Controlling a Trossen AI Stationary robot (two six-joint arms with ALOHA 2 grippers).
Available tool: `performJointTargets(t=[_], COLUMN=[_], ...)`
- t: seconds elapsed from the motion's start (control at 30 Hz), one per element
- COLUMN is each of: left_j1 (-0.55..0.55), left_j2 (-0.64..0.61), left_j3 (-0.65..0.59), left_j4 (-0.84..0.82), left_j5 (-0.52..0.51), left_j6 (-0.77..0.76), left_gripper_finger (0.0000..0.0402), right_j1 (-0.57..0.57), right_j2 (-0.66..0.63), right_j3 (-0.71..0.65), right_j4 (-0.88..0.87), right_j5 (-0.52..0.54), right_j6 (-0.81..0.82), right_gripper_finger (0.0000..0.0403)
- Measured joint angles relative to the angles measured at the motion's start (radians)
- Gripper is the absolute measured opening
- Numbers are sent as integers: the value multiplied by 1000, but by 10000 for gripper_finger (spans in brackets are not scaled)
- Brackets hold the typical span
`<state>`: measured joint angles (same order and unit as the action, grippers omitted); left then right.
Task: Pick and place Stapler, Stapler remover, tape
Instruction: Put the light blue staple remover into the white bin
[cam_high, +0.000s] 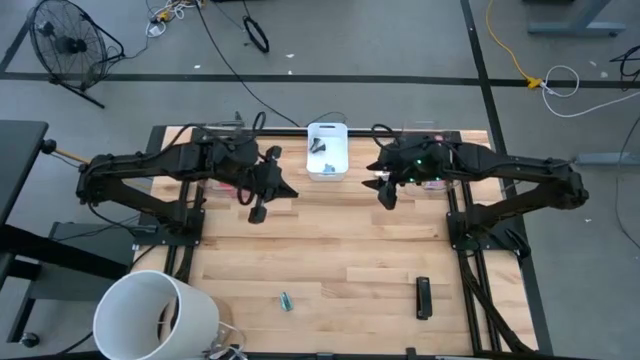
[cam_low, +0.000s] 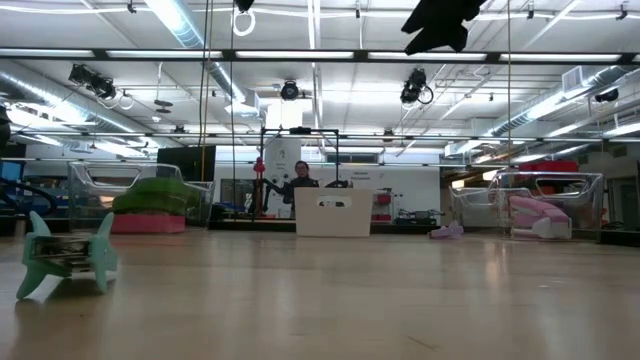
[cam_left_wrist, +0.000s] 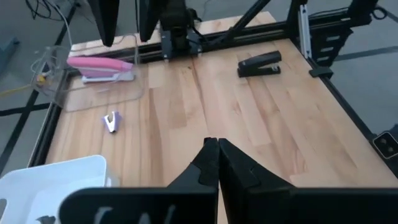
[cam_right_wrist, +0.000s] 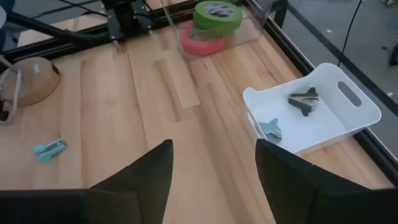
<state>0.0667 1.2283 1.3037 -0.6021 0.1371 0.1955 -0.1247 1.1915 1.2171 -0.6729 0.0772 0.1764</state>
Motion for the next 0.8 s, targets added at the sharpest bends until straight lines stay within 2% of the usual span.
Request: performJointTargets(t=[0.33,0.47,0.67,0.8], left_j1=[-70,-91,-129,-154], left_j2=[80,127,208,251], left_j3=[0,0,0,0], left_j4=[-9,-12,-30,-33], left_j5=[0,-2,-1,-1], left_j6=[11,12,119,131], left_gripper_finger=[15,52,117,158], right_j1=[100,140,181,191], right_j2=[-47,-61,-66,-66], right_j3=[0,0,0,0], right_j4=[-3,-3,-3,-11], right_j5=[24,55,107,116], right_j6=[28,51,52,62], right_gripper_finger=[226,226,226,226])
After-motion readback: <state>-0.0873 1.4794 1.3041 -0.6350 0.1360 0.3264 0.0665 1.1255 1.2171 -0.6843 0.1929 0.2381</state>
